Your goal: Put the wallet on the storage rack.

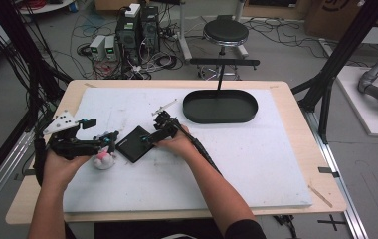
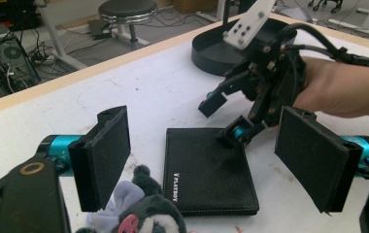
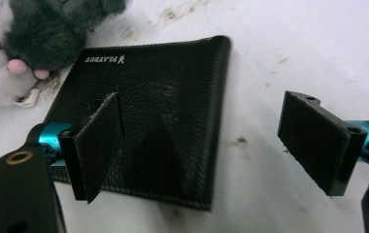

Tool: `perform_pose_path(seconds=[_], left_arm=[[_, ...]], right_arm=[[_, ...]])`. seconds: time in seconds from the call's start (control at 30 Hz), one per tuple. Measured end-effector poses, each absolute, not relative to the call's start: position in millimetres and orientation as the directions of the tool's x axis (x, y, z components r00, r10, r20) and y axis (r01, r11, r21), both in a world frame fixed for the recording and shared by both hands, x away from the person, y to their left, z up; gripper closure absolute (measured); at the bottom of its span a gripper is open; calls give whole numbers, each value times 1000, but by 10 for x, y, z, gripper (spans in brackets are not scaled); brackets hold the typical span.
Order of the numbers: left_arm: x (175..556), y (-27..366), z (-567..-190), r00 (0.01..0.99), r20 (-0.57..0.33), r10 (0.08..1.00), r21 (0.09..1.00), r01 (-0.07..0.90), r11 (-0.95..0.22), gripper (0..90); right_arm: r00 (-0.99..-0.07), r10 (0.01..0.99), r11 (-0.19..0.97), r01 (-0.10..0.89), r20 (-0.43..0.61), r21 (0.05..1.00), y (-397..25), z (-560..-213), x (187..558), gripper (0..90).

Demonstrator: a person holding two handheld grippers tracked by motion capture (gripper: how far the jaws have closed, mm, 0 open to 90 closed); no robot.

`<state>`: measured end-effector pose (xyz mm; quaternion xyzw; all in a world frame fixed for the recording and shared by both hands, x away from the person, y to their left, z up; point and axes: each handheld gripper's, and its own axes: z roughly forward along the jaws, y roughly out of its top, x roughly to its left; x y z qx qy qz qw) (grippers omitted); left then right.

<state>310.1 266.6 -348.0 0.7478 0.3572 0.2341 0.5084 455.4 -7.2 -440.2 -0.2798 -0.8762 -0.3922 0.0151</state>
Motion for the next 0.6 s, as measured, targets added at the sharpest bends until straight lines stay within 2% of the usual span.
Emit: perform_pose_path(seconds=[0.13,0.17,0.2,0.23,0.27,0.3,0.37,0.43,0.57,0.6], left_arm=[[3102,2666,-3482,635,-15,772,927,299,-228,203],[3101,2664,-3482,636,-15,772,927,298,-227,203],[3101,2664,-3482,636,-15,772,927,298,-227,203],[3098,2660,-3481,635,-16,772,927,299,-226,203],[3098,2660,-3481,635,-16,772,927,299,-226,203],[3096,2660,-3479,636,-13,772,926,299,-231,203],[3093,2658,-3478,635,-12,773,926,299,-231,203],[3092,2660,-3477,636,-12,772,925,299,-232,204],[3090,2666,-3477,636,-11,772,925,299,-233,203],[3090,2666,-3477,636,-11,772,925,299,-233,203]], right_arm=[[-851,476,562,490,223,666,41,-4456,4522,172],[-861,477,587,460,175,667,67,-4455,4498,184],[-861,477,587,460,175,667,67,-4455,4498,184],[-857,484,585,467,177,663,68,-4448,4487,221],[-857,484,585,467,177,663,68,-4448,4487,221],[-854,483,580,477,193,660,47,-4434,4492,319],[-851,478,571,490,218,659,26,-4433,4504,396],[-849,474,569,497,232,655,20,-4434,4506,422],[-821,485,522,548,302,653,-21,-4455,4545,606],[-821,485,522,548,302,653,-21,-4455,4545,606]])
